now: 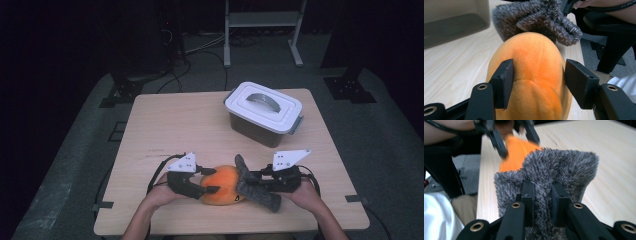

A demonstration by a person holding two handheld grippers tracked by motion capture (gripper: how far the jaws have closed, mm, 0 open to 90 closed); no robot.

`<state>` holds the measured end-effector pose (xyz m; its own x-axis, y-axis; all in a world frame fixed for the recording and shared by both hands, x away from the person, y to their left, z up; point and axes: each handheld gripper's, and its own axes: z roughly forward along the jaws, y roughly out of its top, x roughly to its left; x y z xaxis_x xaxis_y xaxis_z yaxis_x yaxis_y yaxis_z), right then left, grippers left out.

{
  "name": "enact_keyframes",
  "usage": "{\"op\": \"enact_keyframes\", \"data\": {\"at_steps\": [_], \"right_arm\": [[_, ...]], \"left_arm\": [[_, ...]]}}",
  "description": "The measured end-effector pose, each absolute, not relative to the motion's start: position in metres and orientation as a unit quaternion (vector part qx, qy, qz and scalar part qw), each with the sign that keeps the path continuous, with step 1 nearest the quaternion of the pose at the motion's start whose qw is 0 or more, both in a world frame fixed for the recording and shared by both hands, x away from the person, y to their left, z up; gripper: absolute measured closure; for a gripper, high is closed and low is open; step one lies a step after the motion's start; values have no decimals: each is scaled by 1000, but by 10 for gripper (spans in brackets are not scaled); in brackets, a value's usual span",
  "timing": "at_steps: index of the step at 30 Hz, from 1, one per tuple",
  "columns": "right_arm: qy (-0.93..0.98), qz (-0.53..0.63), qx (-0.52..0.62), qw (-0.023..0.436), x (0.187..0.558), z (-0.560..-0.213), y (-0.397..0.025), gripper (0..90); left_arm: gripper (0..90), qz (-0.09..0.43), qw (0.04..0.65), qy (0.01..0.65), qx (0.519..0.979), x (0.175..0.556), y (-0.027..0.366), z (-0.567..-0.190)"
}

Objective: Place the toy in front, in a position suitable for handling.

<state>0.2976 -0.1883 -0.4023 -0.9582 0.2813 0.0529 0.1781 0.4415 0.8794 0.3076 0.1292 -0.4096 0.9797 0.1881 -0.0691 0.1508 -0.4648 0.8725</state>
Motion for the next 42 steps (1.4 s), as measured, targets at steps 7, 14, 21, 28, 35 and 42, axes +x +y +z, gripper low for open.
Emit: {"op": "enact_keyframes", "data": {"at_steps": [7, 14, 21, 28, 35, 42], "right_arm": [[864, 484, 136, 38, 300, -418, -178, 745], [861, 483, 151, 47, 304, -416, -195, 752], [848, 510, 134, 52, 303, -404, -182, 749], [857, 495, 134, 50, 301, -405, -175, 753], [853, 507, 104, 64, 291, -392, -165, 752], [857, 495, 126, 67, 296, -393, -184, 756]], "left_arm": [[246, 30, 493, 125, 861, 312, 130, -407], [426, 30, 488, 109, 866, 311, 131, -413], [457, 36, 486, 84, 869, 307, 128, -412], [318, 25, 479, 116, 870, 310, 119, -412], [439, 53, 477, 72, 875, 302, 112, -407], [446, 53, 481, 69, 872, 301, 112, -407]]}}
